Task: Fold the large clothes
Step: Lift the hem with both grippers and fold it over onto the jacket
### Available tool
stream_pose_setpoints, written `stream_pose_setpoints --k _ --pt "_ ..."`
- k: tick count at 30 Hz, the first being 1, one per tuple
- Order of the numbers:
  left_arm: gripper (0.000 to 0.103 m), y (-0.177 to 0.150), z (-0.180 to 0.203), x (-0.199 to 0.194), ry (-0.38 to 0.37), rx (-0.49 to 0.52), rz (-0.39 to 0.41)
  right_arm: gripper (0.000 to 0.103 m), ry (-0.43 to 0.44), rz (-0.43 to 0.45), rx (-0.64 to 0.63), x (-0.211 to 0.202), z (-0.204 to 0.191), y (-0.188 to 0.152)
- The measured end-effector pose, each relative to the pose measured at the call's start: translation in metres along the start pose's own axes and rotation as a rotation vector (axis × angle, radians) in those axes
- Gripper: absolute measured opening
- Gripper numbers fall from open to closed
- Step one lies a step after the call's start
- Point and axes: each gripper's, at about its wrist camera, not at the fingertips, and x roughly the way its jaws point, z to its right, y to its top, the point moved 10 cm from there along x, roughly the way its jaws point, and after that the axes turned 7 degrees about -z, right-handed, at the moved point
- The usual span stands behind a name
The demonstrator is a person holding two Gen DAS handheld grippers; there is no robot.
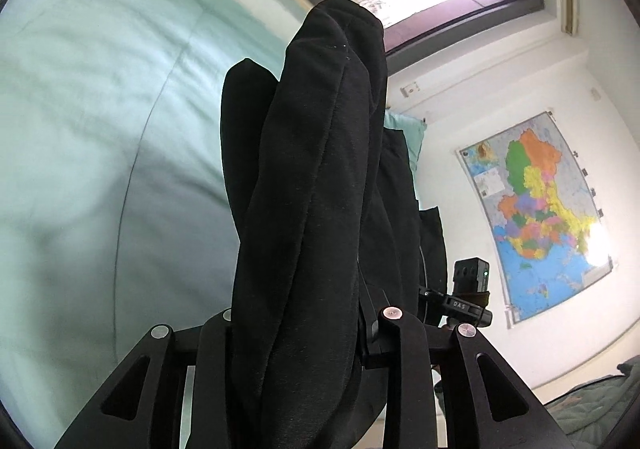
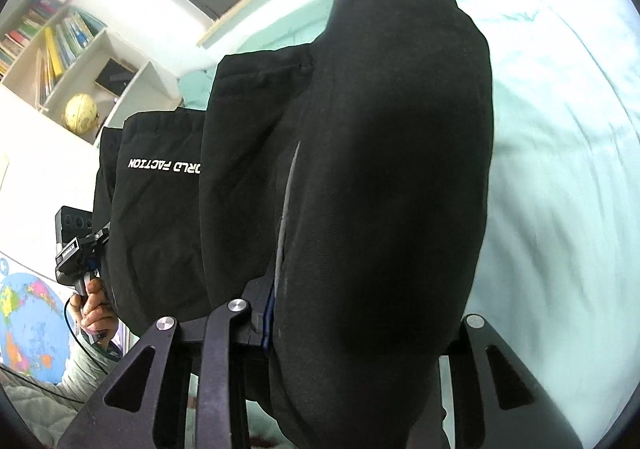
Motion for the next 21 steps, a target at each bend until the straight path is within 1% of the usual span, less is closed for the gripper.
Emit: stream_pose_setpoints --k 2,3,6,7,8,10,11,12,13,14,15,17,18,19,20,21 --pt "0.032 -0.027 -0.014 0.002 0.005 -0.037 -0.033 0.038 -0.010 -0.036 0.020 0.003 0.003 -0.009" --pt "0.032 -0.035 -0.019 0.004 0.007 -0.050 -0.045 0.038 -0.015 -0.066 0.044 0.010 0.008 -0.017" --pt "0.032 -0.067 -0.055 0.018 0.029 -0.123 -0.099 0.038 -0.034 -0.135 0.106 0.036 0.026 -0.023" --pt "0.032 -0.079 -0.073 0.026 0.035 -0.164 -0.121 0.038 -0.042 -0.152 0.125 0.042 0.031 -0.022" --pt "0.033 -0.088 -0.088 0.031 0.043 -0.195 -0.137 0.038 -0.051 -0.175 0.152 0.055 0.041 -0.030" --pt "0.036 -0.106 -0.128 0.047 0.100 -0.276 -0.169 0.040 -0.091 -0.205 0.208 0.077 0.065 -0.042" --pt "0.040 -0.112 -0.149 0.049 0.140 -0.317 -0.172 0.042 -0.105 -0.198 0.250 0.083 0.080 -0.045" --pt "0.043 -0.117 -0.168 0.050 0.159 -0.360 -0.171 0.045 -0.098 -0.187 0.292 0.086 0.091 -0.046" --pt "0.048 -0.119 -0.182 0.049 0.157 -0.400 -0.166 0.050 -0.085 -0.179 0.324 0.088 0.097 -0.045" --pt "0.051 -0.124 -0.205 0.048 0.120 -0.482 -0.153 0.053 -0.057 -0.165 0.381 0.088 0.110 -0.047" --pt "0.052 -0.127 -0.215 0.046 0.089 -0.524 -0.146 0.056 -0.033 -0.156 0.423 0.088 0.119 -0.049" --pt "0.057 -0.134 -0.240 0.041 -0.020 -0.639 -0.119 0.058 0.029 -0.138 0.517 0.085 0.140 -0.056" --pt "0.057 -0.137 -0.246 0.038 -0.071 -0.679 -0.113 0.060 0.050 -0.131 0.549 0.083 0.149 -0.061" --pt "0.057 -0.138 -0.247 0.036 -0.079 -0.688 -0.110 0.061 0.072 -0.121 0.583 0.078 0.158 -0.066" --pt "0.057 -0.139 -0.246 0.031 -0.058 -0.675 -0.109 0.061 0.081 -0.113 0.599 0.071 0.166 -0.070" --pt "0.057 -0.138 -0.244 0.025 -0.018 -0.650 -0.110 0.062 0.073 -0.102 0.610 0.063 0.170 -0.075"
